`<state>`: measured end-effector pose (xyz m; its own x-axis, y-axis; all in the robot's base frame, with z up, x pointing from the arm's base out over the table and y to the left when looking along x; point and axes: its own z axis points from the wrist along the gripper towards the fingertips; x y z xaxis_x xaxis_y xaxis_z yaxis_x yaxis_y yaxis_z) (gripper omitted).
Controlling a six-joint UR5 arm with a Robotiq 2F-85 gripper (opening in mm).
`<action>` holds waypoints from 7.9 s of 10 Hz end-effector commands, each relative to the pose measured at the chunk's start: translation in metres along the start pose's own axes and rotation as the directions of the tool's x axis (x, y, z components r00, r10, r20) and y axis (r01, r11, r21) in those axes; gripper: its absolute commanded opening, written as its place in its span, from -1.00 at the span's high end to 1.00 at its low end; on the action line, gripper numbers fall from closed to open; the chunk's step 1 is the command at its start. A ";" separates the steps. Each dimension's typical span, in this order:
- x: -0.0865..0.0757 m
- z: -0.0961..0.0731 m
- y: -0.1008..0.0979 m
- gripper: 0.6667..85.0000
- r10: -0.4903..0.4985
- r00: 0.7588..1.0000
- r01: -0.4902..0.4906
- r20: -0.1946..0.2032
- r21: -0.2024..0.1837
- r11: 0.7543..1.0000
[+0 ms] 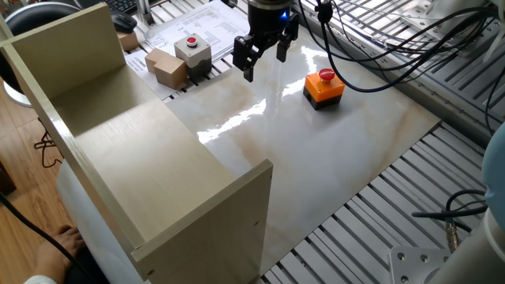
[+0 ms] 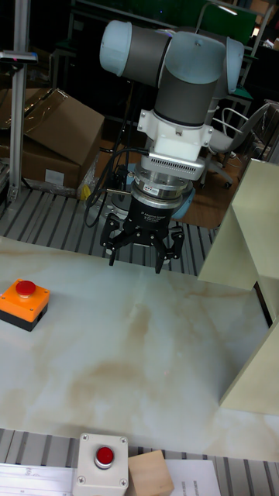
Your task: Put the object on the shelf
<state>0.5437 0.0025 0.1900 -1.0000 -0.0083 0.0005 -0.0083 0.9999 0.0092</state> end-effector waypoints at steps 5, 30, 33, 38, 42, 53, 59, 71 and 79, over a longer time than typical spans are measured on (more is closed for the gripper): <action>0.008 -0.001 0.038 0.98 -0.104 0.994 0.101 -0.015 -0.133 0.986; 0.005 0.001 0.022 0.15 -0.194 0.981 0.194 0.007 -0.087 0.977; 0.005 0.000 0.023 0.19 -0.208 0.978 0.209 0.013 -0.094 0.973; -0.004 0.001 0.021 0.25 -0.216 0.975 0.219 0.053 -0.081 0.972; -0.010 0.000 0.024 -0.50 -0.387 0.917 0.394 0.093 -0.073 0.916; 0.013 0.039 -0.036 -0.59 -0.504 0.861 0.506 0.063 -0.026 0.862; 0.021 0.044 -0.093 -0.90 -0.742 0.670 0.741 0.032 -0.081 0.666; 0.001 0.081 -0.159 -0.98 -0.803 0.596 0.801 0.000 0.072 0.594; 0.006 0.099 -0.184 -1.00 -0.839 0.544 0.837 0.032 0.057 0.545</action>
<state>0.5399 -0.1864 0.0883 -0.5228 -0.8522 -0.0204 -0.8507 0.5231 -0.0520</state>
